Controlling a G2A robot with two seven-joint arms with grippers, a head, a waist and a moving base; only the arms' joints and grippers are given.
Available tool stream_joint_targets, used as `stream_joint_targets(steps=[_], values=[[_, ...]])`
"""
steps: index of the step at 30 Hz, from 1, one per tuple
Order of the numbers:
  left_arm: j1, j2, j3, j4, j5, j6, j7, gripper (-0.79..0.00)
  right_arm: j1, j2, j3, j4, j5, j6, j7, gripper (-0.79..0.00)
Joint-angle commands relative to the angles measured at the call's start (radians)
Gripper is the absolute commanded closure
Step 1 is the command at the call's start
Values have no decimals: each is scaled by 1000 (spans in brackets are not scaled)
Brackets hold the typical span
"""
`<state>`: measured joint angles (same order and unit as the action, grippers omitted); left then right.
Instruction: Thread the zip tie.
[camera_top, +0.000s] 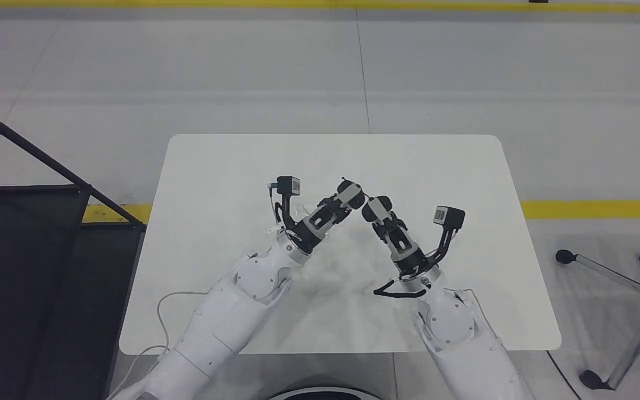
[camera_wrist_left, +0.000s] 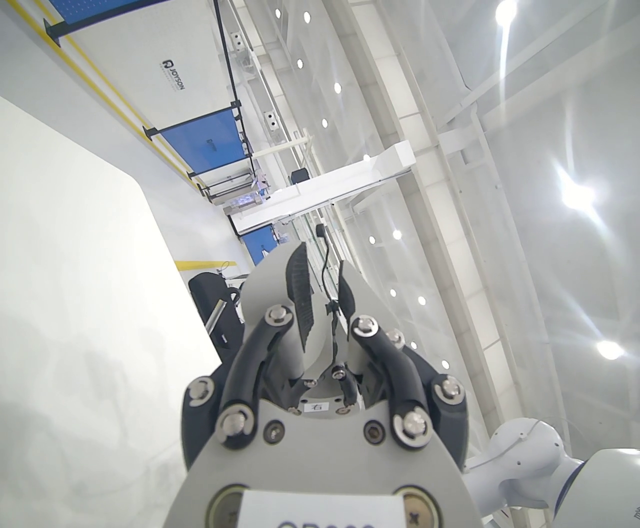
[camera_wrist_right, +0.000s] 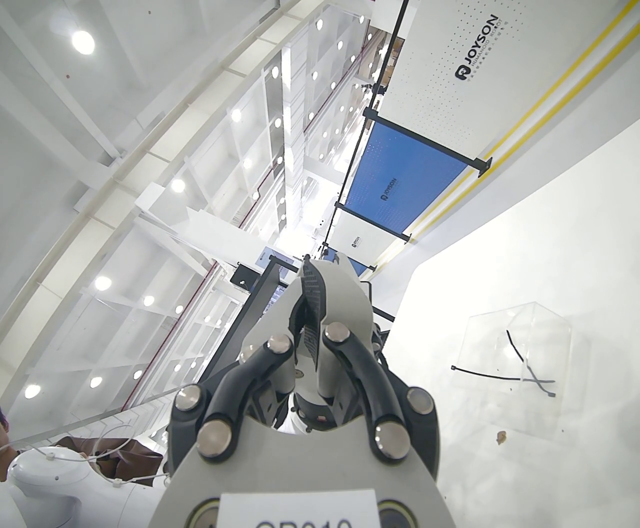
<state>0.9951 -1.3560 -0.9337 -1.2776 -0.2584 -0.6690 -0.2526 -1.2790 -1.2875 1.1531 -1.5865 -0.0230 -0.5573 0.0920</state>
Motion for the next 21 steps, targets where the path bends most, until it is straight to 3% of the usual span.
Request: stream_joint_targets(steps=[1, 3, 4, 17, 18, 19, 20, 21], values=[[2, -2, -2, 0, 2, 2, -1, -157, -1, -1, 1, -1, -3, 0, 2, 0], [5, -4, -4, -1, 5, 3, -4, -37, -3, -2, 2, -1, -4, 0, 4, 0], [5, -5, -5, -1, 6, 4, -5, -12, -3, -2, 2, -2, -4, 1, 6, 0], [15, -16, -21, -1, 28, 10, -3, 0, -9, -6, 11, -3, -8, 6, 25, 0], [15, -17, -22, 1, 31, 10, -2, 0, -10, -7, 12, -3, -8, 7, 27, -99], [15, -18, -24, 2, 36, 10, 1, 0, -10, -7, 13, -2, -7, 10, 29, -526], [15, -18, -26, 3, 40, 9, 4, 0, -10, -7, 14, -2, -6, 13, 31, -785], [14, -19, -31, 3, 49, 8, 9, 0, -10, -8, 15, -2, -4, 15, 33, -785]])
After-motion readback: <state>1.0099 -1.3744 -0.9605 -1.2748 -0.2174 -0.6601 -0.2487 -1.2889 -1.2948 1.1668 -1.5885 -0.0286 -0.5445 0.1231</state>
